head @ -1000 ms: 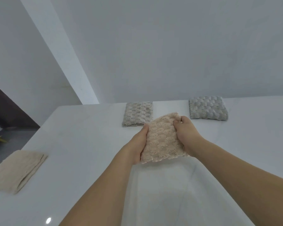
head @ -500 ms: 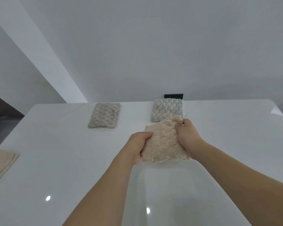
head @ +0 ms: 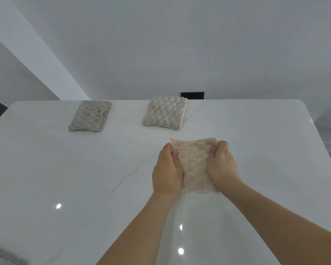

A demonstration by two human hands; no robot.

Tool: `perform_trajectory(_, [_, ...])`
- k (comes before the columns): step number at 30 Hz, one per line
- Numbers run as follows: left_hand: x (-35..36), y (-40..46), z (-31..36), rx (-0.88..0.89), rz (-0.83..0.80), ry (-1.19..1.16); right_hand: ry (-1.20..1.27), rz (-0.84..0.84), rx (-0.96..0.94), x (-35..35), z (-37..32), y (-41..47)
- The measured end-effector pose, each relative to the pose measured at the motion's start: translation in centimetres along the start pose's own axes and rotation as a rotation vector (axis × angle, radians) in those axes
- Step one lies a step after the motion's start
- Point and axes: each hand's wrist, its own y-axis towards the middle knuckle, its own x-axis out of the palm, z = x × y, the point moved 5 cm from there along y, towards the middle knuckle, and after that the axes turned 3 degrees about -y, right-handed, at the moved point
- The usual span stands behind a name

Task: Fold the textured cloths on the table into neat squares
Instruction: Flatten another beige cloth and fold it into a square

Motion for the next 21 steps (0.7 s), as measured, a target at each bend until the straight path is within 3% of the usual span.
perform_trajectory(10, [8.8,-6.6,6.2,0.011,-0.042,0.037,-0.022,-0.007,-0.036,-8.7,9.4,0.2])
perform_trajectory(15, [11.8,-8.2,9.6,0.018,-0.006,0.050,-0.104,0.039,-0.194,-12.2,12.2,0.5])
perform_trajectory(21, [16.0,-10.2,13.6,-0.028,0.023,0.081,-0.285,0.066,-0.198,-16.7,16.5,2.1])
